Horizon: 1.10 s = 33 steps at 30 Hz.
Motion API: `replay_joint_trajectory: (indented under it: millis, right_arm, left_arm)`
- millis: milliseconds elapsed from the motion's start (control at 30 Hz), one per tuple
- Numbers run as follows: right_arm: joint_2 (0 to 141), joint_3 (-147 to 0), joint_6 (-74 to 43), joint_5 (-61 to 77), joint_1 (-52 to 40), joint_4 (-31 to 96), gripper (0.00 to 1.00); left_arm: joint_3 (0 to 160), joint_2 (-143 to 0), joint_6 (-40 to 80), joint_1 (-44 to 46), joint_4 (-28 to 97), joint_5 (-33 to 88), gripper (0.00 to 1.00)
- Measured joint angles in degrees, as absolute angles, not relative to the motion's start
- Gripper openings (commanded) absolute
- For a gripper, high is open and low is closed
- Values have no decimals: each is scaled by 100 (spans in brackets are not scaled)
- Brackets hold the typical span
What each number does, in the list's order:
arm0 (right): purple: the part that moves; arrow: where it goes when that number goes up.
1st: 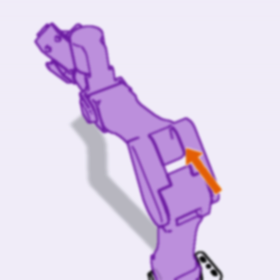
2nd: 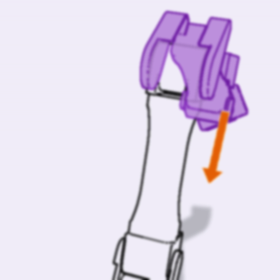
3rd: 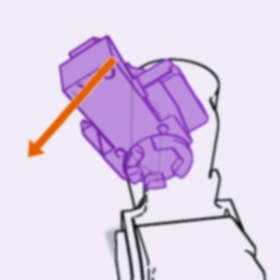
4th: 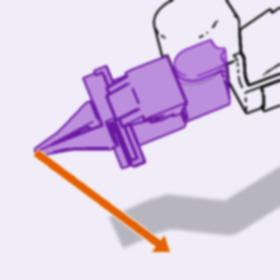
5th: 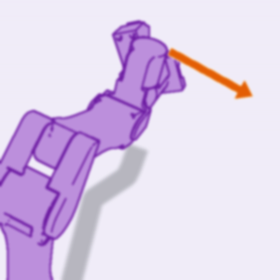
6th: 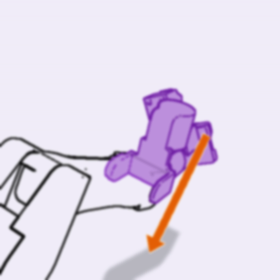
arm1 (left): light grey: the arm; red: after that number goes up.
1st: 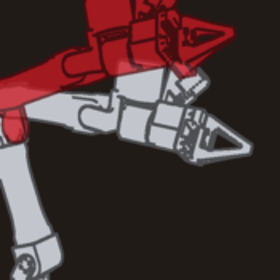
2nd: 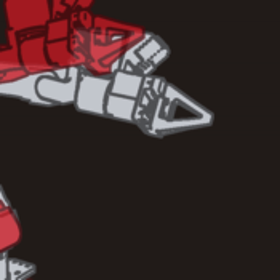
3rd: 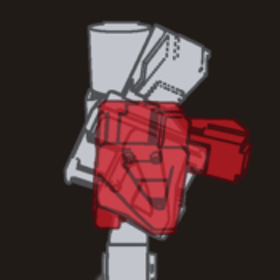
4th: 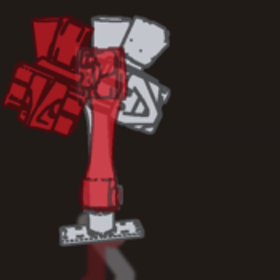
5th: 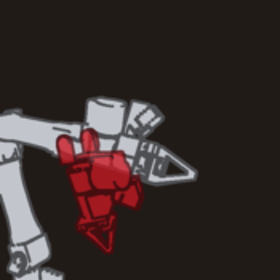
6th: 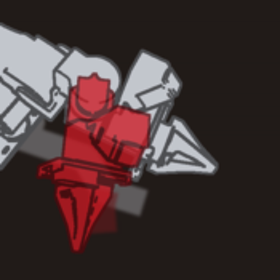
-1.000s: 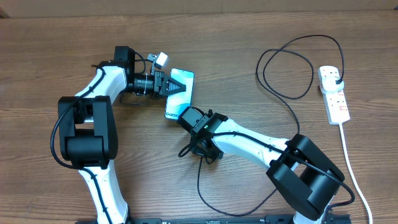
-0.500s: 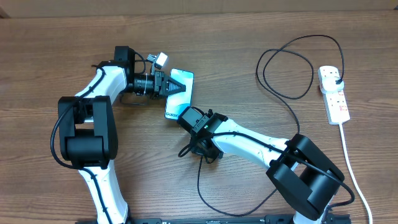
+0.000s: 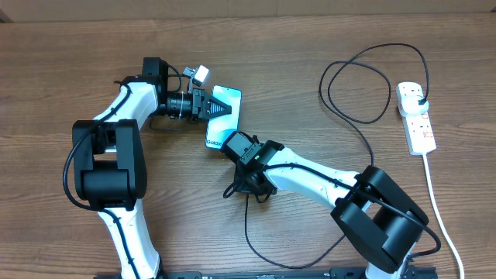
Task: Plug charger to phone and switch on socket
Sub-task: 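Lift the plug tip-up and move it under the phone's bottom edge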
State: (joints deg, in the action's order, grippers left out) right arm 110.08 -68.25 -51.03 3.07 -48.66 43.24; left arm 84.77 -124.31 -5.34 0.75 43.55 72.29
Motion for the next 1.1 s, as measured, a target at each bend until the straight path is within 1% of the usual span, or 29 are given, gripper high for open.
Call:
replay_joint_trajectory:
  millis: [133,367,500,600,733,867,933,1100]
  right_arm:
    - [10849,-6823,-4650,626,-4740,4324,4]
    - [9380,-6825,-3660,1341,-4515,4195,4]
    - [9037,-6814,-3293,1726,-4512,3830,4]
    - [9041,-6547,-3229,1894,-4525,3013,4]
    - [9063,-5590,-3192,2200,-4582,1015,4]
    - [9070,-4646,-3476,2375,-4657,-556,3]
    - [9070,-4324,-3697,2364,-4659,-926,3]
    - [9070,-4134,-4250,1973,-4652,-1004,4]
  left_arm:
    - [8477,-12431,-893,60,4530,7489,4]
    - [8477,-12431,-1258,-102,4670,7835,4]
    - [8477,-12431,-1278,-189,4668,7931,4]
    - [8477,-12431,-1317,-202,4670,8018,4]
    - [8477,-12431,-1367,-202,4668,8084,4]
    - [8477,-12431,-1374,-202,4670,8145,4]
    - [8477,-12431,-1374,-204,4665,8195,4]
    - [8477,-12431,-1374,-204,4617,8318,4]
